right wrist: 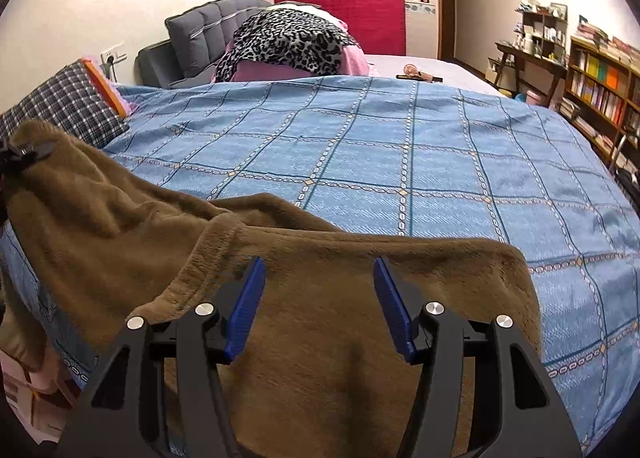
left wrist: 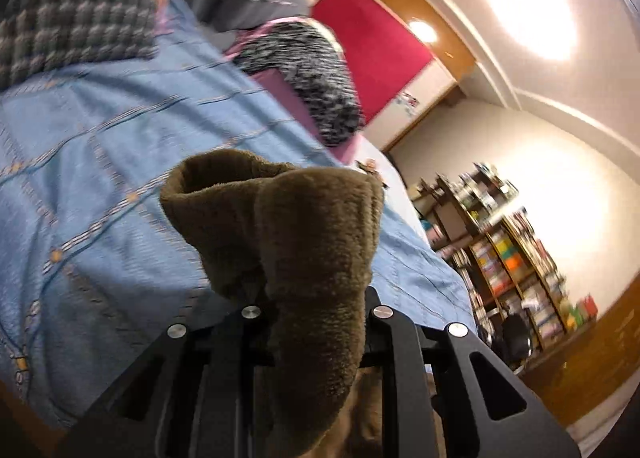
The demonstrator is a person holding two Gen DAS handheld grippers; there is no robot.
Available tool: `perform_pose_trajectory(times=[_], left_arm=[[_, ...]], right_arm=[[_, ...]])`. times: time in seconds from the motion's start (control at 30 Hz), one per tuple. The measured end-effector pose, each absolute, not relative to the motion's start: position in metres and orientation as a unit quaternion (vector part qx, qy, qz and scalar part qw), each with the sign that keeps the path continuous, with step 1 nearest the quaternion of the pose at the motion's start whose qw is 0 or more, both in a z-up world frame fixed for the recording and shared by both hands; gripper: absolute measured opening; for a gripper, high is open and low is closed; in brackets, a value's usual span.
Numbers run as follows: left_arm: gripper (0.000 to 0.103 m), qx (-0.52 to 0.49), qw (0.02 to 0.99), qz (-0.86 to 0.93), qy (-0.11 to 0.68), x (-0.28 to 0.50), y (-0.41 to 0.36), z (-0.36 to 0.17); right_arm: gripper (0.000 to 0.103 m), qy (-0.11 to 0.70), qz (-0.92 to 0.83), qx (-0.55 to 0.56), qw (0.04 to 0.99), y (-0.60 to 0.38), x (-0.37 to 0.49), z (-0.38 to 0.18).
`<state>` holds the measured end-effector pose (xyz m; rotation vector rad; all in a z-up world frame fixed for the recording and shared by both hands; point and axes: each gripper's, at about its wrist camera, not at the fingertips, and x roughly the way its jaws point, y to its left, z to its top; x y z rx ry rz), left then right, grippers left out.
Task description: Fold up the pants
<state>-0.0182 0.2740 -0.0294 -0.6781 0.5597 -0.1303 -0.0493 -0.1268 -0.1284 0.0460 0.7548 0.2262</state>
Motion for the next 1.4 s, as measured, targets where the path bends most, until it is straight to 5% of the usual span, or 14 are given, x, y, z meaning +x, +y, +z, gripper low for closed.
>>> perform_pose_trajectory(times=[0.5, 0.83, 1.23, 1.33, 1.37, 1.4], left_arm=[[0.019, -0.208, 0.899, -0.231, 0.308, 0.003, 0.084, 0.016], [0.019, -0.107, 0.866, -0.328, 0.362, 0.002, -0.057, -0.007], [0.020, -0.001, 0.829, -0.365, 0.423, -0.011, -0.139, -0.072], [0.033, 0.013, 0.819, -0.370, 0.437, -0.012, -0.146, -0.084], [0.050, 0.008, 0.813, -0.380, 0.441, -0.013, -0.144, -0.086], [0.054, 0.000, 0.805, -0.392, 0.446, -0.016, -0.142, -0.088]], right_arm=[[0.058, 0.349, 0.038, 0.120, 0.929, -0.218, -0.073, -0.131], [0.058, 0.347, -0.009, 0.173, 0.922, -0.274, -0.092, -0.146], [0.058, 0.346, -0.042, 0.194, 0.917, -0.307, -0.107, -0.154], [0.058, 0.346, -0.050, 0.197, 0.916, -0.313, -0.111, -0.155], [0.058, 0.346, -0.052, 0.198, 0.916, -0.314, -0.112, -0.155], [0.058, 0.346, -0.054, 0.198, 0.915, -0.316, -0.114, -0.155]])
